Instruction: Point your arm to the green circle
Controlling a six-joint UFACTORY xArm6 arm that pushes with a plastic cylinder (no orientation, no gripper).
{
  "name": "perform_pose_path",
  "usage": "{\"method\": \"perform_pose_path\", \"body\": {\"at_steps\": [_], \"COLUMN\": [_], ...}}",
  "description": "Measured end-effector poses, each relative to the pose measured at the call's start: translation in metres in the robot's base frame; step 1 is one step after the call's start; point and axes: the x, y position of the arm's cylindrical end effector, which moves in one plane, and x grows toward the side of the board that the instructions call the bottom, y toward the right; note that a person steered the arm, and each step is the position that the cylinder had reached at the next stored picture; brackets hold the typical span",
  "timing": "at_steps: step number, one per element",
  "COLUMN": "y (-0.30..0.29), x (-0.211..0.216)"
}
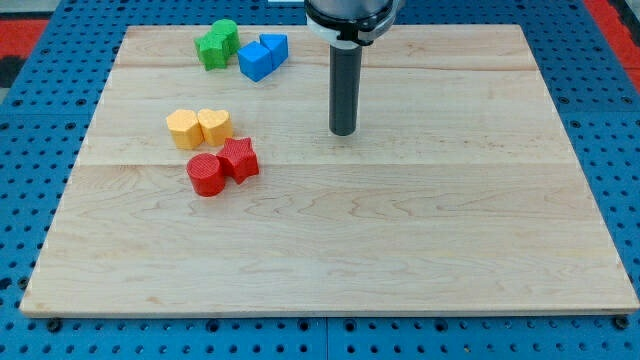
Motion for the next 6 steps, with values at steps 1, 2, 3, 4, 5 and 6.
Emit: {"method": "perform_pose_path", "body": {"at_steps": [1,2,3,4,5,6], "y": [0.0,0.0,-0.005,0.025,0.054,0.012], "x": [0.0,0.0,-0.034,-0.103,-0.183,-0.196]}}
